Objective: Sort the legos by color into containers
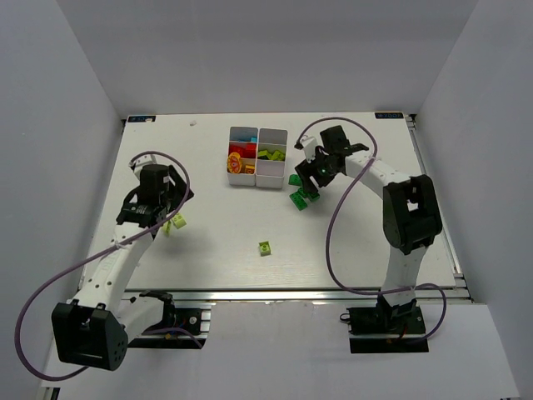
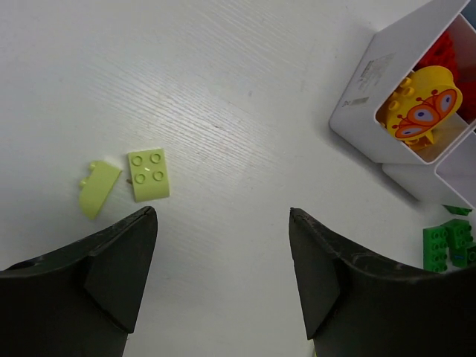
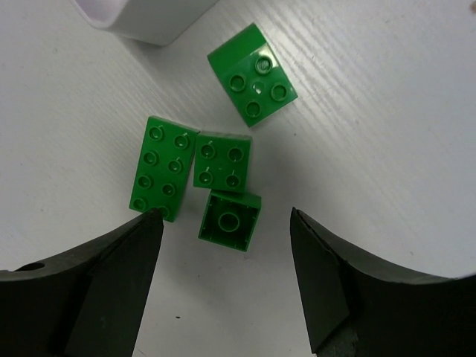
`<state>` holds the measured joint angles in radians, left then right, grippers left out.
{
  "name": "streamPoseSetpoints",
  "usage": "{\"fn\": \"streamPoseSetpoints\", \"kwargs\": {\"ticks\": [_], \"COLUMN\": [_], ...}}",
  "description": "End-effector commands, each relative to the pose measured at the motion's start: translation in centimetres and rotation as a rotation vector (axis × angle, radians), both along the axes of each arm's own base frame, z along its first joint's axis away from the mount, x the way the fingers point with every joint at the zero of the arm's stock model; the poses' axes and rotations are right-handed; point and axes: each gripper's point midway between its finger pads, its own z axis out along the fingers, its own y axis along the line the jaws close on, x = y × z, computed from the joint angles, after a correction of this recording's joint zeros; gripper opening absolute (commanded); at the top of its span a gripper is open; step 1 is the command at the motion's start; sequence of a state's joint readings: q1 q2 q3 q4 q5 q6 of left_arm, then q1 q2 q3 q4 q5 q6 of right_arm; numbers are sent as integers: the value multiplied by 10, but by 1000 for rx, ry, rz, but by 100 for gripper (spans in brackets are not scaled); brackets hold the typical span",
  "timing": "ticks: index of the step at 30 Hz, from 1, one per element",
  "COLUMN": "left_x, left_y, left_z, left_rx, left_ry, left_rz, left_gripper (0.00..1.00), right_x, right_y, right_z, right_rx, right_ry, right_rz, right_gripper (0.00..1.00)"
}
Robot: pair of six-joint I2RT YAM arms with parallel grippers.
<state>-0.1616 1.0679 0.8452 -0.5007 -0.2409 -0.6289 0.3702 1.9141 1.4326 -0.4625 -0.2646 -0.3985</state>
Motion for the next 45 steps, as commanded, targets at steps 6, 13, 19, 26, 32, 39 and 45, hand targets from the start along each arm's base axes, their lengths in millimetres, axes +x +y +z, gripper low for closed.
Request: {"fn": "streamPoseSetpoints", "kwargs": {"ticks": [6,13,19,26,32,39,45], "left_x": [-20,-21,-20,-18,-10,-3,-4], "left_y": [19,18,17,11,-12,-24,-38], "left_z": [-5,-8,-3,4,14,22,24], "left_rx": [62,43,38,11,-84,-135,-229], "left_ry": [40,37,17,-28,-129,-178,-241], "left_rz": [40,48,39,16,-70,-116,-143], "left_gripper": [81,81,81,81,81,82,82], "right_x": [-8,-9,-3,2,3,16,61], "right_y": [-10,-17,-18,-23,6,50,78], "right_z": [-23,-43,-49,-13,50,123,173], "right_rx": [-57,-104,-123,-135,14,216,306], "right_ry": [81,103,88,-13,-162,-321,-443], "right_rz": [-29,-27,-13,39,206,378,302], "right_gripper": [70,60,41,0,0,0,0]}}
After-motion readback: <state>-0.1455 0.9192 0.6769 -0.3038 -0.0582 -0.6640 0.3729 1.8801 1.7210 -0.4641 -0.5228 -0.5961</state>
